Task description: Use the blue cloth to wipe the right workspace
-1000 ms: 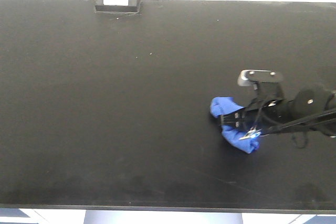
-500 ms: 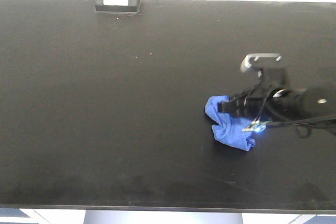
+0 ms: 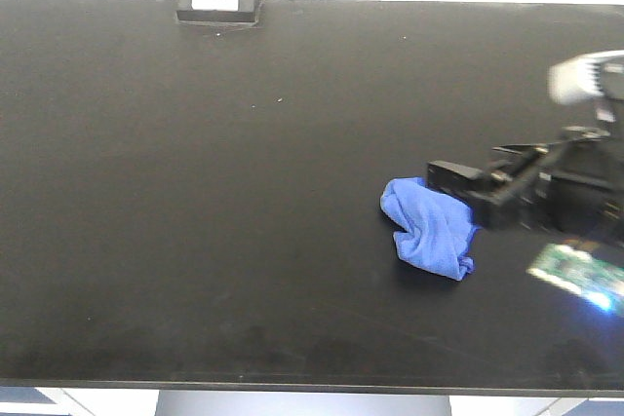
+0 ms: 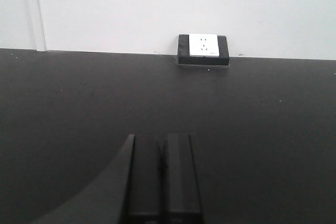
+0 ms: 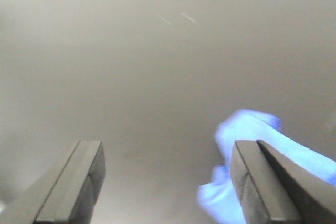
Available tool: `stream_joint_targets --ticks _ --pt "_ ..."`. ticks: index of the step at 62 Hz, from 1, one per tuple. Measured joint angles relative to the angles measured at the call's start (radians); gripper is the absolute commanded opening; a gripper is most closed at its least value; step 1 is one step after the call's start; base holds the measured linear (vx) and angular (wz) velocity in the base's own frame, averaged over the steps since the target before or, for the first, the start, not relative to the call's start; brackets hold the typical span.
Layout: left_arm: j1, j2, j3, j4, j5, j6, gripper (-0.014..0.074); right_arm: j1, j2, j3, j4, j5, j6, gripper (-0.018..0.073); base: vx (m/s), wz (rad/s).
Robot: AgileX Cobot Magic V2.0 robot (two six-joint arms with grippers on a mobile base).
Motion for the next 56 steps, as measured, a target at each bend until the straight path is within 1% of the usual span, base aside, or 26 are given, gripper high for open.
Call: stream_joint_targets --ticks 8,15,20,24,27,32,35,37,38,41,46,53,56 --pt "0.0 0.0 0.0 0.0 0.0 0.0 -0.0006 0.0 -0.096 0.0 -0.006 0.057 0.0 0.0544 0.0 0.0" --pt "0.0 0.0 0.0 0.0 0.0 0.0 -0.0006 0.0 -0.167 0.003 -0.01 0.068 0.0 0.0536 0.0 0.0" --pt "0.0 0.0 0.0 0.0 0.0 0.0 -0.0006 0.0 -0.203 0.003 -0.012 0.056 0.0 0.0497 0.0 0.0" --pt "0.0 0.0 0.0 0.0 0.0 0.0 -0.0006 0.0 -0.228 0.004 -0.023 0.034 0.0 0.0442 0.0 0.0" --pt "0.0 0.0 0.0 0.0 0.0 0.0 -0.0006 -0.003 -0.251 0.006 -0.046 0.016 0.0 0.0382 0.0 0.0" --pt "0.0 0.0 0.0 0.0 0.0 0.0 -0.0006 -0.028 -0.301 0.029 -0.117 -0.016 0.016 0.0245 0.0 0.0" --pt "0.0 0.0 0.0 0.0 0.0 0.0 -0.0006 -0.059 -0.343 0.059 -0.187 -0.039 0.051 0.0154 0.0 0.0" --pt "0.0 0.0 0.0 0.0 0.0 0.0 -0.0006 -0.085 -0.376 0.088 -0.247 -0.056 0.079 0.0102 0.0 0.0" --pt "0.0 0.0 0.0 0.0 0.0 0.0 -0.0006 -0.103 -0.397 0.101 -0.272 -0.065 0.104 0.0062 0.0 0.0" --pt "0.0 0.0 0.0 0.0 0.0 0.0 -0.0006 -0.137 -0.44 0.15 -0.36 -0.083 0.174 -0.0013 0.0 0.0" --pt "0.0 0.0 0.0 0.0 0.0 0.0 -0.0006 -0.197 -0.532 0.24 -0.491 -0.107 0.31 -0.0011 0.0 0.0" --pt "0.0 0.0 0.0 0.0 0.0 0.0 -0.0006 -0.258 -0.669 0.358 -0.638 -0.143 0.462 -0.0011 0.0 0.0" --pt "0.0 0.0 0.0 0.0 0.0 0.0 -0.0006 -0.274 -0.717 0.409 -0.688 -0.159 0.508 -0.0008 0.0 0.0"
